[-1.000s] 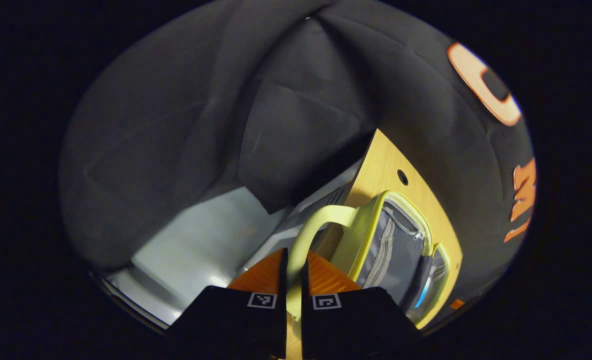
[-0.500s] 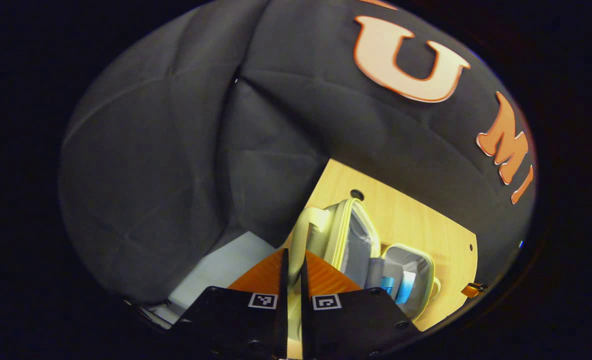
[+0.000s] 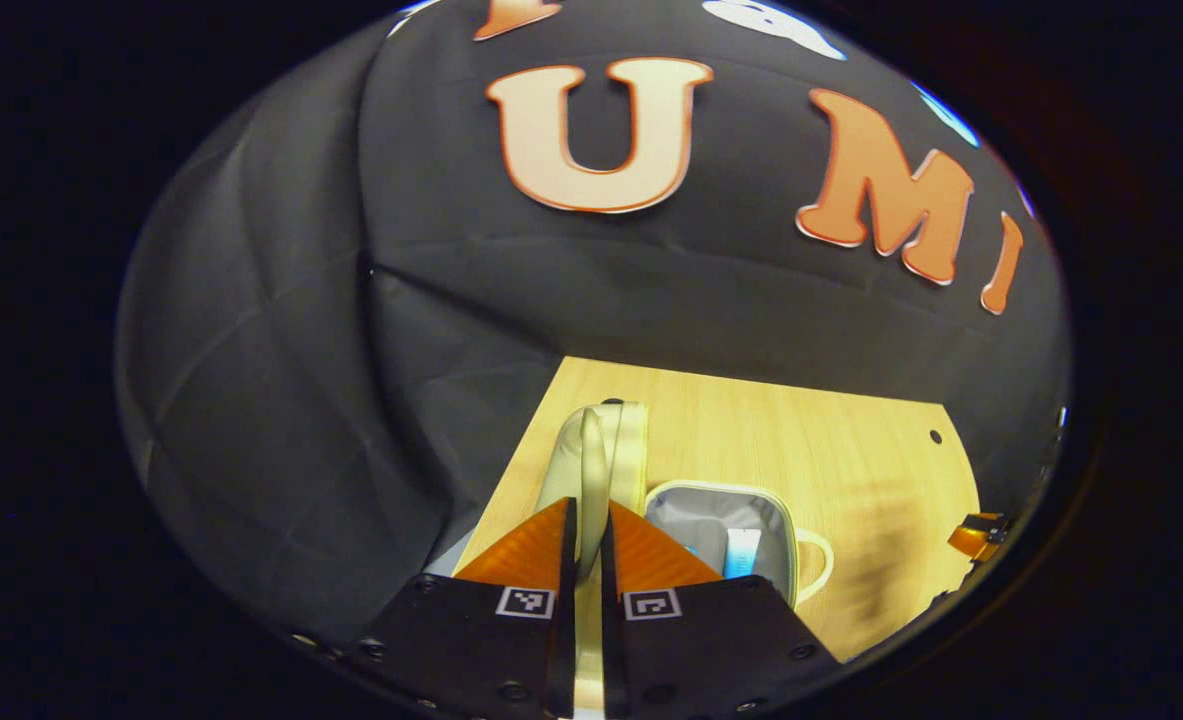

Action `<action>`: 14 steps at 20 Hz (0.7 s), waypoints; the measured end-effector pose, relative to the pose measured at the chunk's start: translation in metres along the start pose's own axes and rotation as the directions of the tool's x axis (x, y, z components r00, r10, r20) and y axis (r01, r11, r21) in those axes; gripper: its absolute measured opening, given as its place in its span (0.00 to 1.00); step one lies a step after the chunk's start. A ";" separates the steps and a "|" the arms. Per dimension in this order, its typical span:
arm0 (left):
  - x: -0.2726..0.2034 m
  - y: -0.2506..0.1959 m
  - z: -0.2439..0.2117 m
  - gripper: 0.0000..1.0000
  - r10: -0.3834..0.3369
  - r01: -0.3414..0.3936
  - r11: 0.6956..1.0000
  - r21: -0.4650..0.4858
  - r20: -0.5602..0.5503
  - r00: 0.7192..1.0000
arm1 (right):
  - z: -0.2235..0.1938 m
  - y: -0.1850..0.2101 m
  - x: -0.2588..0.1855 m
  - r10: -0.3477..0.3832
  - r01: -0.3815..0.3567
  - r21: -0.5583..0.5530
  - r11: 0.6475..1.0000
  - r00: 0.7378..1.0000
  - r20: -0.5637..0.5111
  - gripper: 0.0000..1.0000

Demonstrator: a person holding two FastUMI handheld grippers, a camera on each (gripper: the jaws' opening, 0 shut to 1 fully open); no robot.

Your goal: First open the suitcase, pack the skin care products into it, and then close the suitcase.

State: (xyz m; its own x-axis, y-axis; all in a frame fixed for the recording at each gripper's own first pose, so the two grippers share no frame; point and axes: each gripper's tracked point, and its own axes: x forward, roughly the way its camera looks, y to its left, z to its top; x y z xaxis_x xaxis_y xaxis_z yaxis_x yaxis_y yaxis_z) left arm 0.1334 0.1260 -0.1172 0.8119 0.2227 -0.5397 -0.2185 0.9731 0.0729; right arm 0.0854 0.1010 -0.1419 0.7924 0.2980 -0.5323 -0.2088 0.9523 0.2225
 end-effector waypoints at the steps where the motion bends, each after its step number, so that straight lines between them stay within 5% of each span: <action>1: -0.002 -0.014 -0.001 0.11 0.018 -0.018 0.999 0.032 -0.004 1.000 | 0.000 -0.012 -0.007 -0.005 0.004 0.010 1.000 1.000 0.005 0.96; 8: 0.005 -0.109 -0.016 0.11 0.101 -0.095 0.962 0.256 -0.007 0.995 | -0.016 -0.092 -0.043 -0.045 0.044 0.062 0.997 0.999 0.019 0.96; 14: 0.025 -0.196 -0.058 0.11 0.038 -0.016 0.952 0.306 -0.065 0.997 | -0.034 -0.143 -0.062 -0.089 0.089 0.109 0.990 0.996 -0.003 0.96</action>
State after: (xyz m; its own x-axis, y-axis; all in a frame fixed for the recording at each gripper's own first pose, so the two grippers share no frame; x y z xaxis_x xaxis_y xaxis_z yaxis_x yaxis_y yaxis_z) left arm 0.1652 -0.0623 -0.1934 0.7658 0.2550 -0.5903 -0.0550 0.9406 0.3350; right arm 0.0463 -0.0515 -0.1689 0.8058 0.2126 -0.5527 -0.0742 0.9622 0.2619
